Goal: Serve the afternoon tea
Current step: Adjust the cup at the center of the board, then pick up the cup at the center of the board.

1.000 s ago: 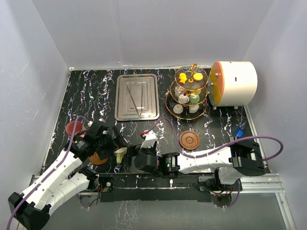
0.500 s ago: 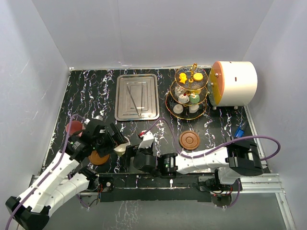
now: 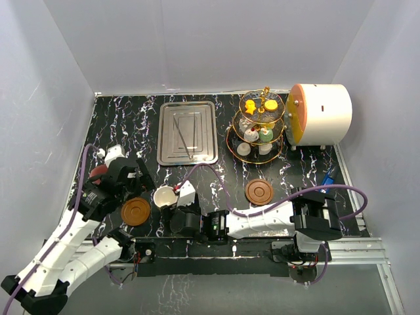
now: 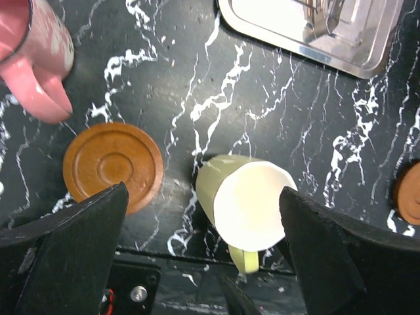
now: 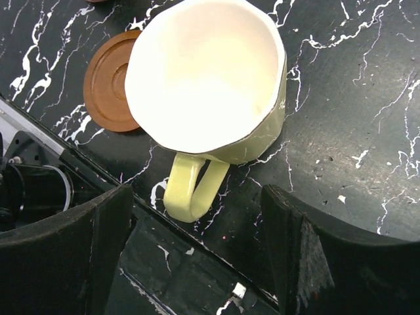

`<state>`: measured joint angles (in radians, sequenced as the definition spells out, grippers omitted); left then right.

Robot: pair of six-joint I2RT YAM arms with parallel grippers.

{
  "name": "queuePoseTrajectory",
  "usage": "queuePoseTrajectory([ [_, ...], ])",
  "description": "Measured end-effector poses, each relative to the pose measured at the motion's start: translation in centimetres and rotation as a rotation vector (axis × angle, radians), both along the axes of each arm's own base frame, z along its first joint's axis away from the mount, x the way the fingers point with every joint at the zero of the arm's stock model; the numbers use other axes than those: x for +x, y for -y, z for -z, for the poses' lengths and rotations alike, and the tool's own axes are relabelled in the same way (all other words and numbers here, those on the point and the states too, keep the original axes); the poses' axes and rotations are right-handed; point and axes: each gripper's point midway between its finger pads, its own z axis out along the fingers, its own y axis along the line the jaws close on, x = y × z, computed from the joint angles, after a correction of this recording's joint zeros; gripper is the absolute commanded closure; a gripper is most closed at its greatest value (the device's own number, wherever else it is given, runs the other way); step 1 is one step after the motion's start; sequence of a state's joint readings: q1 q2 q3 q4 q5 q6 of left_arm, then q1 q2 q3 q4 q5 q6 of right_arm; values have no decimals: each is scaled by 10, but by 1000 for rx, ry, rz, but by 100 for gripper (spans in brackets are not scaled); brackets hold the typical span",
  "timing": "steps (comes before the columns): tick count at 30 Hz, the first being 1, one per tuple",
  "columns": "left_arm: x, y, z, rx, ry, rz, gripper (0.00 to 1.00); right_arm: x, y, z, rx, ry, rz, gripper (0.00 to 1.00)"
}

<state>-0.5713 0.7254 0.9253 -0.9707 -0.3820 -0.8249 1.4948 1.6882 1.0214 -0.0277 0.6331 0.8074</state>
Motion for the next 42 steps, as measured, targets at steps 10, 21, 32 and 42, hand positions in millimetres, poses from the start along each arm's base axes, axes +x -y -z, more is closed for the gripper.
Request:
queuePoseTrajectory([
  [10, 40, -1, 3, 188, 51, 79, 1, 19, 0, 2, -30, 11, 30, 39],
  [21, 69, -18, 2, 304, 140, 99, 1, 24, -21, 16, -82, -8, -14, 58],
  [32, 70, -23, 18, 328, 132, 86, 1, 32, -9, 23, -162, 10, 35, 88],
  [42, 72, -23, 27, 353, 94, 101, 1, 37, 51, 25, -299, 21, 103, 90],
])
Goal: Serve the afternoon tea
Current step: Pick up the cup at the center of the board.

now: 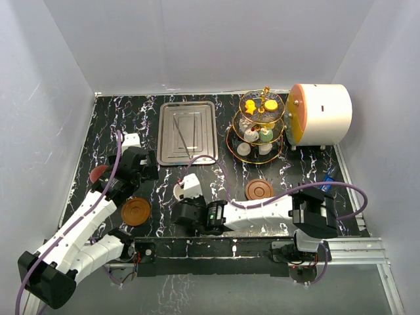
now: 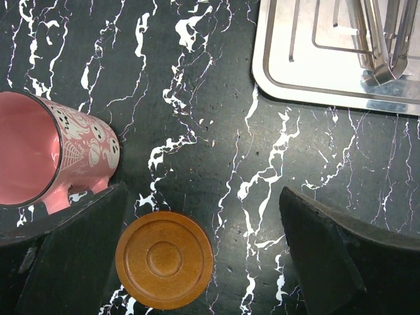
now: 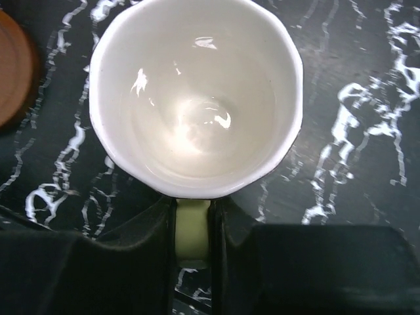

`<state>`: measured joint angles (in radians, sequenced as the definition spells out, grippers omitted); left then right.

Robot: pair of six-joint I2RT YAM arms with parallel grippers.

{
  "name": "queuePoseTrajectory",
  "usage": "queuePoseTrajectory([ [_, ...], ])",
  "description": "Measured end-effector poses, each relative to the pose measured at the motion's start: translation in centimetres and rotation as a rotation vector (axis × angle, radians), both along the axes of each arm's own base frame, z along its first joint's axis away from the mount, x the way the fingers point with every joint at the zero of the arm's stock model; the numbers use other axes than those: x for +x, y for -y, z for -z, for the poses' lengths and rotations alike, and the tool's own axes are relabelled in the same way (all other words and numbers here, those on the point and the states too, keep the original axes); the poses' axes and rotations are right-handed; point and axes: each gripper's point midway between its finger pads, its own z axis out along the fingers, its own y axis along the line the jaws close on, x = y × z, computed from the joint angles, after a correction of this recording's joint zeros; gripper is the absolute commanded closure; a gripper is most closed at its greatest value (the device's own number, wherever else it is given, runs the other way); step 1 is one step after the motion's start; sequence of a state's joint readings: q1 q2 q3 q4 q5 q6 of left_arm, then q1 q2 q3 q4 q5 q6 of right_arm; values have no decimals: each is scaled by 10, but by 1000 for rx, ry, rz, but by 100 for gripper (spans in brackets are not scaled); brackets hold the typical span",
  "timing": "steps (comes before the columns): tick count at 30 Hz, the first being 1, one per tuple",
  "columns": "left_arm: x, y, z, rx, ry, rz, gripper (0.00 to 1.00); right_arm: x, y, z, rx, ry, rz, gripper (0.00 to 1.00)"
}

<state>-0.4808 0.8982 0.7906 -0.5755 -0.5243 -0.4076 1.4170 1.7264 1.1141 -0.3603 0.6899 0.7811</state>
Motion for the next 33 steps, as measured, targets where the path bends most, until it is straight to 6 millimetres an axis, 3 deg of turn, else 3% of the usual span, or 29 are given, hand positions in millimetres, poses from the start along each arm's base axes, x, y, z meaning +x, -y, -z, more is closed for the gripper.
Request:
queuePoseTrajectory([
  [5, 0, 0, 0, 2, 0, 2, 1, 0, 25, -1, -52, -1, 30, 81],
  [11, 0, 0, 0, 3, 0, 3, 1, 2, 33, 2, -87, -2, 31, 62],
  [15, 0, 0, 0, 4, -1, 4, 1, 7, 32, 2, -95, -7, 33, 58],
  [18, 0, 0, 1, 7, -5, 5, 1, 11, 32, 3, -96, -19, 27, 61],
  [23, 1, 0, 4, 15, -18, 6, 1, 19, 30, 5, -74, -56, 23, 76],
  [26, 1, 0, 5, 20, -24, 8, 1, 23, 31, 6, -72, -66, 24, 91],
  [29, 1, 0, 6, 23, -26, 9, 1, 25, 32, 6, -72, -70, 27, 98],
  [33, 1, 0, 7, 27, -32, 10, 1, 25, 35, 5, -77, -67, 34, 100],
])
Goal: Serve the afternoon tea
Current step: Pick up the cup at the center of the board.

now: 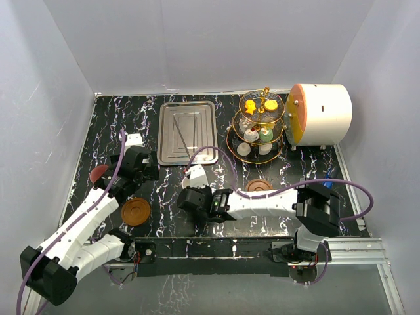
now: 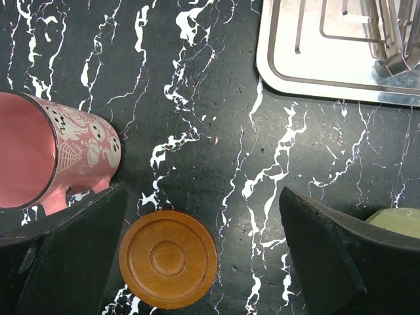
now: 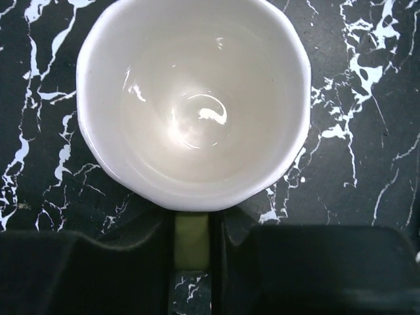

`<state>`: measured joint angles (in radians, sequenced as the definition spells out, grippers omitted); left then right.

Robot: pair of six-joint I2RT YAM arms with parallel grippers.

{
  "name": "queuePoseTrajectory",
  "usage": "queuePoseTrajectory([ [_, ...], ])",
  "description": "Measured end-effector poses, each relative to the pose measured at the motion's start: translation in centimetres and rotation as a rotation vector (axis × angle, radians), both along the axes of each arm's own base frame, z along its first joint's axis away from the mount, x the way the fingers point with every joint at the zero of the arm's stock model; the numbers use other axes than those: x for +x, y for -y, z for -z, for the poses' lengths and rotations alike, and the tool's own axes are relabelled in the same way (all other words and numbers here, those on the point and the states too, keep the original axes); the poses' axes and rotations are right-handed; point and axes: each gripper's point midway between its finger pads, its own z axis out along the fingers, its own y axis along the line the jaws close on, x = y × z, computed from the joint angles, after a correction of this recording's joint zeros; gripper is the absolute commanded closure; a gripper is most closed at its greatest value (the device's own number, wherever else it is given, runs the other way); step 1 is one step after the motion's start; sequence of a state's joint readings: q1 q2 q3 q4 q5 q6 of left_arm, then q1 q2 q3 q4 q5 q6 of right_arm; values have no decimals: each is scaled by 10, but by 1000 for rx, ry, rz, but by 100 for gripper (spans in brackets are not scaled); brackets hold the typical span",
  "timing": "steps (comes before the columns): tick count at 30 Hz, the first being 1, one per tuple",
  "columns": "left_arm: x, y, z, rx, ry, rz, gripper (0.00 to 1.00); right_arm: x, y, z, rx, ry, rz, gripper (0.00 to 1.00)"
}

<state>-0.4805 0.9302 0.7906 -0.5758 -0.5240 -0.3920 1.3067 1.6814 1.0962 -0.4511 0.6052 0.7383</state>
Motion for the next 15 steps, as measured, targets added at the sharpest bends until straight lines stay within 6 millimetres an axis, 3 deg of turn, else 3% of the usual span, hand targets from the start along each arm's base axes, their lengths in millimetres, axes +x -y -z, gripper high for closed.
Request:
queuePoseTrajectory([
  [6, 0, 0, 2, 5, -8, 0, 1, -1, 19, -8, -6, 8, 41, 100],
  [15, 1, 0, 4, 13, -18, 4, 1, -5, 68, -25, 62, 31, 192, 100],
])
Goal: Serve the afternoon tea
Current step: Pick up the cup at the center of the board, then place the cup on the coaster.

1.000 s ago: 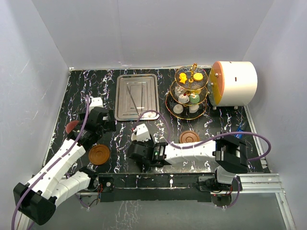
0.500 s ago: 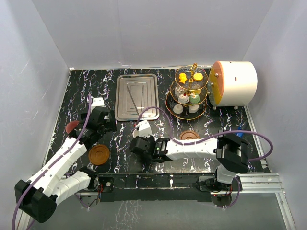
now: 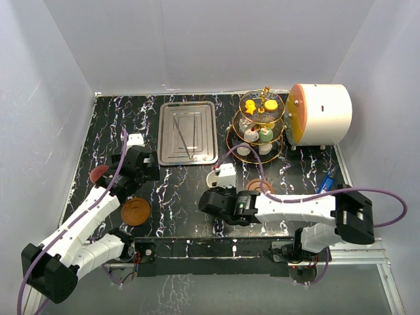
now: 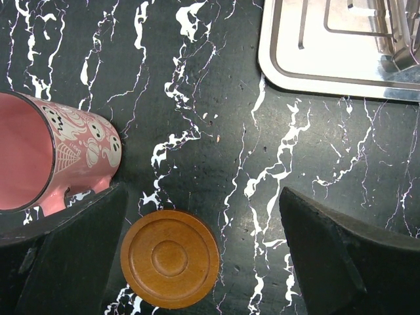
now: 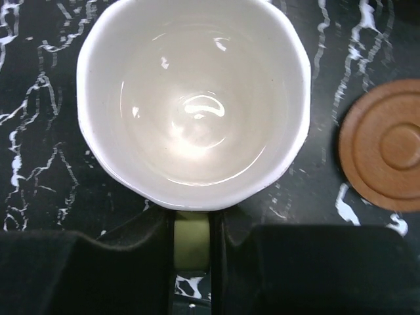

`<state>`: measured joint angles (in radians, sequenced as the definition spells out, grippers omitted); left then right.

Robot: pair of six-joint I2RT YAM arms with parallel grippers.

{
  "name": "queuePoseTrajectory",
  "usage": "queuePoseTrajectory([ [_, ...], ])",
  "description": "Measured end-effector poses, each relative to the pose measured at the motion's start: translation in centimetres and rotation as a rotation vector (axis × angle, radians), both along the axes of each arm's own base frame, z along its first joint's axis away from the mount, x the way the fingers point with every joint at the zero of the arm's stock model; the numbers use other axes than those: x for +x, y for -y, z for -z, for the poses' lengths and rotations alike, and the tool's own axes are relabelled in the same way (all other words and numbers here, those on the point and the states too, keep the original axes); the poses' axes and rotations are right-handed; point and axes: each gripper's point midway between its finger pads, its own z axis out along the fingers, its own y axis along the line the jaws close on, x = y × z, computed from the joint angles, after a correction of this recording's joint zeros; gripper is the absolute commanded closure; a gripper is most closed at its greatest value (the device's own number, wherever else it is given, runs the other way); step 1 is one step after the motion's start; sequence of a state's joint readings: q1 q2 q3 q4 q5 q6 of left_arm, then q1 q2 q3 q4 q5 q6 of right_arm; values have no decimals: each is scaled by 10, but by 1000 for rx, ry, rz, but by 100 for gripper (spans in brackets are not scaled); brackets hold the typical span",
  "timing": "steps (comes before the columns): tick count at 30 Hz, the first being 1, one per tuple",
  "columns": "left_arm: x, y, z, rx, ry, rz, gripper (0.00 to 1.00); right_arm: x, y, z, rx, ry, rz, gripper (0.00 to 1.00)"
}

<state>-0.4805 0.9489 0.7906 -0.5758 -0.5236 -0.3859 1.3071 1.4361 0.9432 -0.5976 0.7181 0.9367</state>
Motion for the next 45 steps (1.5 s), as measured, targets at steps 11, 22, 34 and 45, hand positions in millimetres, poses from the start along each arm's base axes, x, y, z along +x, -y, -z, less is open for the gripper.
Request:
queuePoseTrajectory([
  [11, 0, 0, 1, 3, -5, 0, 1, -8, 87, 1, -21, 7, 212, 100],
  [22, 0, 0, 2, 1, -7, -2, 1, 2, 147, 3, -7, 10, 340, 100],
  [34, 0, 0, 3, 4, -13, -3, 1, 11, 163, 12, -103, -24, 325, 100],
  [45, 0, 1, 6, 8, -24, -4, 1, 15, 161, 15, -108, -46, 290, 94],
])
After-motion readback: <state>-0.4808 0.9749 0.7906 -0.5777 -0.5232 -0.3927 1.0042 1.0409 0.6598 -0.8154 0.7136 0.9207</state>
